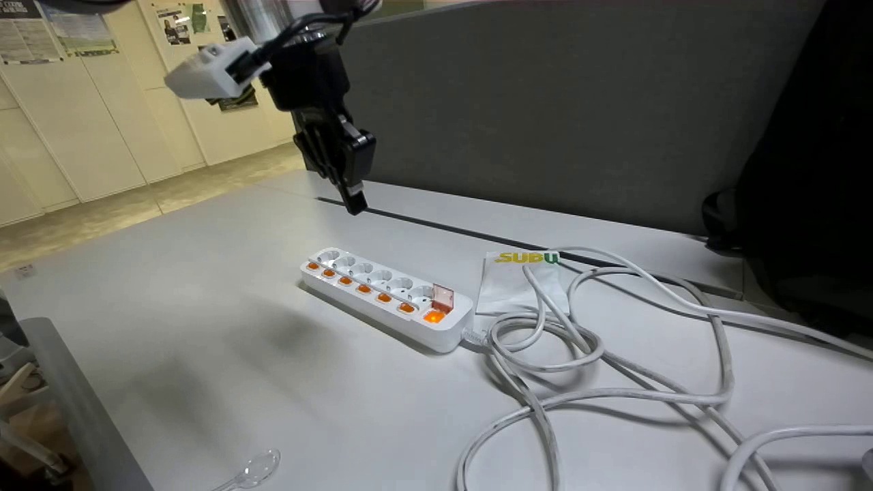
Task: Turn on the third switch from the right of the white adaptor.
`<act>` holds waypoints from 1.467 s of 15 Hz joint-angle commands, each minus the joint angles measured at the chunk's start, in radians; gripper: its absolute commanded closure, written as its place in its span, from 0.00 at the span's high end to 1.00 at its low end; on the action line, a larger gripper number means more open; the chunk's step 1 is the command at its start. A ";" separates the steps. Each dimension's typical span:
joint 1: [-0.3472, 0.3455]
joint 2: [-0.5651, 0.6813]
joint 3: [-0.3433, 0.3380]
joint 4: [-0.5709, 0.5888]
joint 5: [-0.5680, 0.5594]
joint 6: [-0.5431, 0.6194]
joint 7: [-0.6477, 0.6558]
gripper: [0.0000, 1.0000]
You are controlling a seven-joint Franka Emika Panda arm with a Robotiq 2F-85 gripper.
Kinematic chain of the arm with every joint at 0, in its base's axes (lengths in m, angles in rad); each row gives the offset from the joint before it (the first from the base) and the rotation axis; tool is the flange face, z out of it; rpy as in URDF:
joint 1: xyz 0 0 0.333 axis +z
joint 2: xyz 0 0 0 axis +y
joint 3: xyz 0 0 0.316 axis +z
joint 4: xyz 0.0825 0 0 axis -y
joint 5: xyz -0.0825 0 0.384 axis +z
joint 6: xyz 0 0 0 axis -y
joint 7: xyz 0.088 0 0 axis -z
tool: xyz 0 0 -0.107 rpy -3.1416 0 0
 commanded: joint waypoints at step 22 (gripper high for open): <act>0.119 0.318 -0.119 0.176 0.025 -0.021 0.041 0.00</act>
